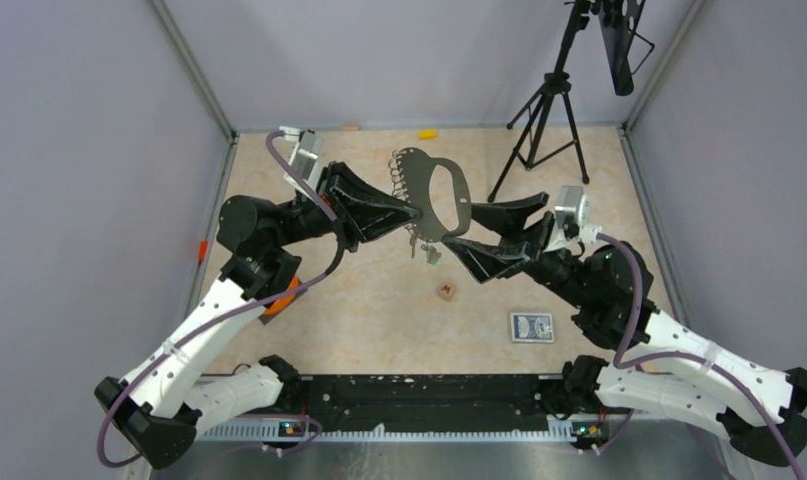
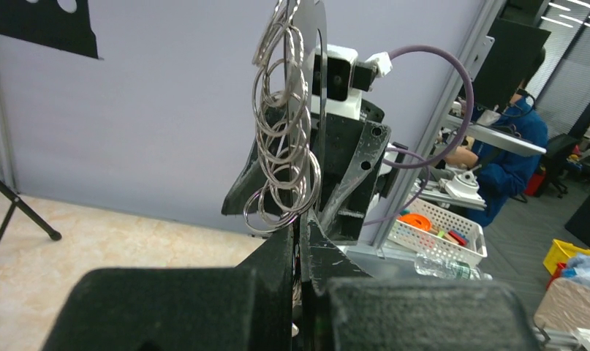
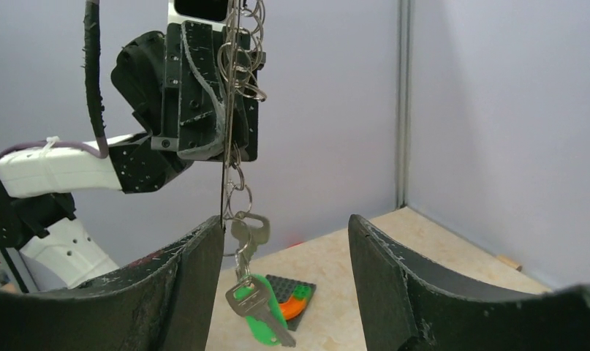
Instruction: Remove the keys from the keyring
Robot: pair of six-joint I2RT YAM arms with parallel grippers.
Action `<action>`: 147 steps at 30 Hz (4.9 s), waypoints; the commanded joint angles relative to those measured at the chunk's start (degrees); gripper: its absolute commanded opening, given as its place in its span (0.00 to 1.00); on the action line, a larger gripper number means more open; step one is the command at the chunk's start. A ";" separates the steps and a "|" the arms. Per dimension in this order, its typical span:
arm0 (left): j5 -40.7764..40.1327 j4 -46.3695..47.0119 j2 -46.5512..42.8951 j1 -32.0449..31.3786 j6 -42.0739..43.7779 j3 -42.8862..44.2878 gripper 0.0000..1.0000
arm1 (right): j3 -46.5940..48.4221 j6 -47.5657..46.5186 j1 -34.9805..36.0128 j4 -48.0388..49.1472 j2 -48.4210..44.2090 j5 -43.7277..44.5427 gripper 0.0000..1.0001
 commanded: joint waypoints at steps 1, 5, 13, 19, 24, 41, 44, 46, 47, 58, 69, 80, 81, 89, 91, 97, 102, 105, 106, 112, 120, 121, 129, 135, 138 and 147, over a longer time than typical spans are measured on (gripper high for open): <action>-1.01 4.08 -0.40 -0.28 -0.17 0.28 0.00 | 0.35 5.83 -0.42 8.18 1.84 -1.18 0.61; -1.22 3.88 -0.25 -0.25 -0.12 0.04 0.00 | -0.24 7.71 -0.48 12.79 3.13 -3.34 0.55; -1.98 3.94 0.09 -0.25 0.12 -0.05 0.00 | 0.28 8.84 -0.46 14.03 4.69 -5.48 0.39; -2.24 4.79 0.12 -0.25 -0.37 -0.83 0.00 | 0.50 9.01 -0.47 14.74 6.65 -5.19 0.24; -2.89 5.18 -0.29 -0.25 -0.33 -1.62 0.00 | 1.13 9.17 -0.47 15.29 7.62 -5.75 0.00; -4.78 9.58 -0.03 -0.25 -1.73 -3.77 0.40 | 1.06 9.96 -0.47 16.61 8.22 -8.62 0.00; -4.18 10.88 0.50 -0.25 -2.73 -3.85 0.31 | 1.25 10.33 -0.44 16.62 8.63 -8.75 0.00; -3.56 11.53 0.87 -0.25 -3.33 -3.86 0.21 | 1.10 10.50 -0.49 17.02 8.69 -8.74 0.00; -3.40 11.68 0.88 -0.29 -3.54 -3.86 0.16 | 1.01 10.51 -0.43 17.19 8.67 -8.62 0.00; -3.34 11.08 0.67 -0.25 -3.53 -3.74 0.00 | 0.63 10.28 -0.48 17.70 8.01 -6.36 0.02; -4.51 8.59 0.87 -0.25 -2.54 -1.78 0.00 | -0.10 2.11 -0.44 6.21 1.09 -7.07 0.54; -2.33 9.42 1.42 -0.25 -3.88 -1.39 0.00 | 2.23 3.18 -0.40 0.99 4.42 -3.25 0.57; -2.00 9.42 1.31 -0.29 -3.85 -1.39 0.00 | 2.94 3.09 -0.52 0.01 4.98 -3.55 0.58; -2.65 10.34 0.44 -0.26 -2.76 -1.74 0.00 | 2.61 5.83 -0.55 1.64 6.69 -4.67 0.60; -2.92 11.38 0.61 -0.26 -3.22 -1.75 0.00 | 0.44 8.41 -0.54 6.31 7.18 -5.11 0.59; -4.18 13.09 0.84 -0.25 -3.62 -1.95 0.00 | -2.34 13.55 -0.52 16.46 10.28 -8.02 0.54; -5.55 13.43 0.64 -0.27 -3.09 -1.93 0.00 | -2.13 14.41 -0.56 17.71 12.40 -9.97 0.52; -6.11 13.70 0.74 -0.27 -3.05 -1.75 0.00 | -2.34 14.93 -0.54 18.67 13.38 -10.89 0.47; -6.32 13.80 0.82 -0.27 -3.05 -1.75 0.00 | -2.52 15.26 -0.56 19.05 13.74 -11.08 0.46; -6.70 14.46 0.99 -0.25 -3.41 -1.96 0.00 | -2.87 16.05 -0.54 21.05 14.70 -11.27 0.33; -7.25 14.60 0.80 -0.25 -3.34 -2.72 0.07 | -2.03 14.82 -0.51 22.00 14.32 -12.07 0.00; -7.26 14.67 0.69 -0.27 -3.31 -2.98 0.15 | -2.27 15.00 -0.55 22.63 13.77 -11.10 0.00; -7.82 14.00 -0.73 -0.25 -3.00 -4.94 0.44 | -3.54 15.18 -0.54 25.32 8.69 -3.60 0.00; -8.47 13.21 -1.31 -0.25 -2.40 -5.26 0.46 | -3.41 15.33 -0.56 26.50 7.03 -2.54 0.00; -8.62 12.68 -1.36 -0.27 -2.10 -5.43 0.46 | -3.26 15.44 -0.52 27.07 6.72 -2.50 0.00; -6.99 14.13 -0.58 -0.29 -3.36 -5.90 0.66 | -3.75 15.78 -0.56 29.84 5.65 -0.66 0.00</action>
